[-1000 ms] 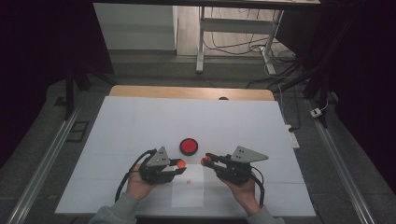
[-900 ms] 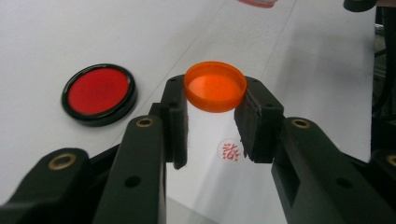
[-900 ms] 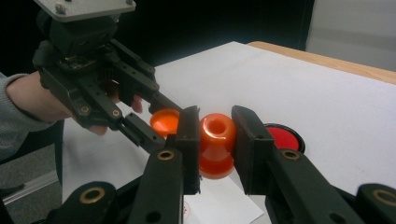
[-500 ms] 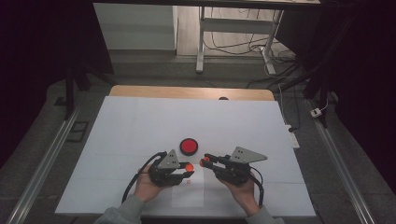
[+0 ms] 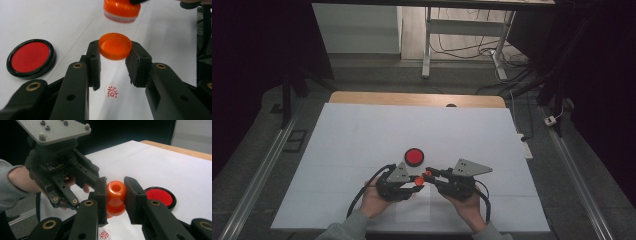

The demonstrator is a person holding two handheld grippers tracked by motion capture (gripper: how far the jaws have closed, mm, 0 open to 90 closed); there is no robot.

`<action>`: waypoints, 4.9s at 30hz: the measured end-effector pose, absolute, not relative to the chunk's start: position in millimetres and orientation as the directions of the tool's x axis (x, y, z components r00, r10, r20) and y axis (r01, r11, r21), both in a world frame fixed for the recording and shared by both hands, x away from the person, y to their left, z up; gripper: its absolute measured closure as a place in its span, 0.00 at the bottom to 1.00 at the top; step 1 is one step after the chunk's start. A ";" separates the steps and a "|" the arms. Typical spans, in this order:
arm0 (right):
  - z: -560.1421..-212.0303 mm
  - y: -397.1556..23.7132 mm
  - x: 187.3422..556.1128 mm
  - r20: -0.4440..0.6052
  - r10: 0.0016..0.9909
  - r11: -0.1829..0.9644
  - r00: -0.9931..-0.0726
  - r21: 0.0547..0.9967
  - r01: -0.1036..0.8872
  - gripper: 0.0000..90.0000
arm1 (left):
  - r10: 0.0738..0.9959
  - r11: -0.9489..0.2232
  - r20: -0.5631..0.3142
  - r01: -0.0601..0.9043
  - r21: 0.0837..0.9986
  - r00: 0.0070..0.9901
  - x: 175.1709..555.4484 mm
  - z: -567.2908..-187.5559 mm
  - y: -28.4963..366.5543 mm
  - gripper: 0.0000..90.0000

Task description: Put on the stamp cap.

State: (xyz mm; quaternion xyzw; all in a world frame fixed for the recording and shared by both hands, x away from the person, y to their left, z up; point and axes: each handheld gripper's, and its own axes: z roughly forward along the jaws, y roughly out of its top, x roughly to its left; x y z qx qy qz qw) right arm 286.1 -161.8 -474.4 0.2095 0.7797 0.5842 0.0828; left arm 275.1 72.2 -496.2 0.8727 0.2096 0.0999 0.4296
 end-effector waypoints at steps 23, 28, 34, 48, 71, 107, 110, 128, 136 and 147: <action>-479.4 -153.2 283.4 0.117 0.401 0.255 -0.908 0.938 0.234 0.81 | 0.442 -0.558 0.020 0.257 0.789 0.897 271.9 -493.7 68.5 0.73; -480.0 -152.8 283.5 0.116 0.401 0.258 -0.909 0.938 0.233 0.81 | 0.443 -0.555 0.019 0.258 0.791 0.896 271.5 -493.5 68.2 0.73; -480.6 -152.5 283.4 0.119 0.399 0.259 -0.909 0.936 0.236 0.81 | 0.441 -0.557 0.022 0.254 0.791 0.897 271.0 -492.7 68.0 0.73; -480.7 -152.3 283.3 0.118 0.398 0.261 -0.910 0.936 0.236 0.81 | 0.444 -0.552 0.023 0.252 0.795 0.896 270.5 -491.7 68.7 0.73; -482.0 -151.8 282.6 0.101 0.400 0.277 -0.911 0.934 0.225 0.81 | 0.460 -0.555 0.058 0.237 0.797 0.886 266.4 -493.5 65.6 0.73; -484.8 -152.2 281.2 0.103 0.407 0.254 -0.907 0.941 0.221 0.81 | 0.473 -0.542 0.069 0.228 0.809 0.878 264.6 -495.8 66.4 0.72; -486.0 -151.7 281.5 0.101 0.409 0.260 -0.907 0.940 0.222 0.81 | 0.473 -0.552 0.076 0.227 0.803 0.878 264.9 -496.4 66.0 0.72; -486.7 -151.9 281.8 0.107 0.413 0.252 -0.904 0.941 0.226 0.81 | 0.481 -0.546 0.061 0.243 0.802 0.875 267.2 -498.4 65.0 0.68; -486.7 -152.1 281.9 0.106 0.413 0.252 -0.904 0.941 0.226 0.81 | 0.477 -0.548 0.045 0.257 0.796 0.878 268.6 -499.3 64.9 0.58; -484.7 -155.8 283.1 0.109 0.422 0.238 -0.900 0.945 0.226 0.81 | 0.508 -0.535 0.013 0.304 0.789 0.861 269.2 -496.6 74.4 0.33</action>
